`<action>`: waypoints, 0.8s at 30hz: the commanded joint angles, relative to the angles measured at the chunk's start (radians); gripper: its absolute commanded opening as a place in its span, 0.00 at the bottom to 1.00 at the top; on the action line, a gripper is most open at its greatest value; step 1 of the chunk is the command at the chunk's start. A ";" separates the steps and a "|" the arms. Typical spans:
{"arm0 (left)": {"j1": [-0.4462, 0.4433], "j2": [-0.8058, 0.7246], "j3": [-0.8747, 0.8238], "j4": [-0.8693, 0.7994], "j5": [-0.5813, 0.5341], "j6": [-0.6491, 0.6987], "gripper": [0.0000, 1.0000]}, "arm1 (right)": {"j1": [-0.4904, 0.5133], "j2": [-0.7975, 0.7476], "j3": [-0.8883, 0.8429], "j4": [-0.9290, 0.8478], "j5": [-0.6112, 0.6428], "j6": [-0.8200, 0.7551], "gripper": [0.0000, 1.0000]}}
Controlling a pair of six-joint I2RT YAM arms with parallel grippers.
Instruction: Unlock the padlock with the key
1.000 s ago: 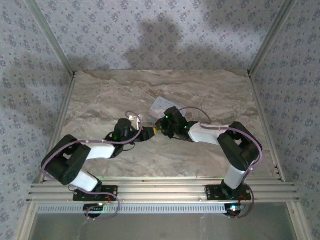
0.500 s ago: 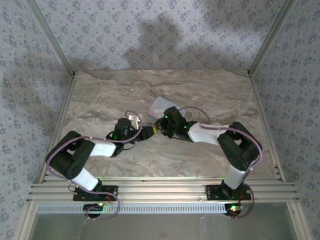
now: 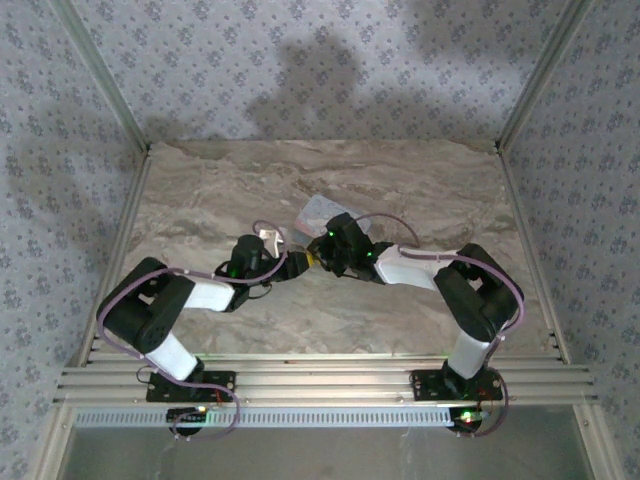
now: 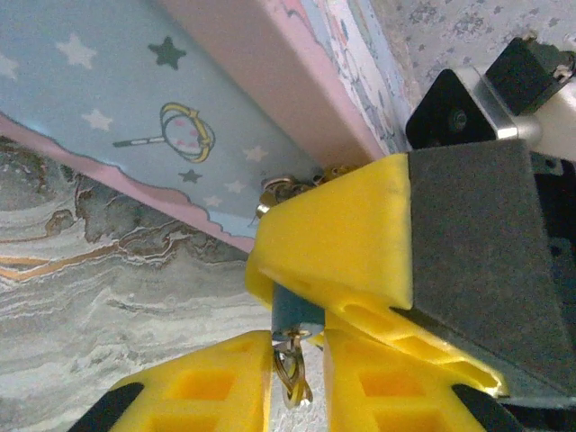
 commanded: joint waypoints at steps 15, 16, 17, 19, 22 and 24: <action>-0.119 0.007 0.009 -0.123 -0.224 0.578 0.00 | 0.001 -0.004 0.095 -0.198 -0.085 -0.037 0.00; -0.136 0.008 0.011 -0.131 -0.260 0.611 0.00 | 0.002 -0.002 0.101 -0.221 -0.093 -0.047 0.00; -0.154 0.009 0.010 -0.132 -0.302 0.642 0.00 | 0.001 -0.001 0.103 -0.241 -0.100 -0.054 0.00; -0.178 0.017 0.004 -0.124 -0.353 0.686 0.00 | 0.002 -0.003 0.093 -0.258 -0.103 -0.055 0.00; -0.186 0.027 -0.016 -0.079 -0.392 0.713 0.00 | 0.003 -0.005 0.079 -0.264 -0.112 -0.052 0.00; -0.186 0.038 -0.014 -0.073 -0.378 0.709 0.00 | 0.004 -0.006 0.075 -0.262 -0.115 -0.050 0.04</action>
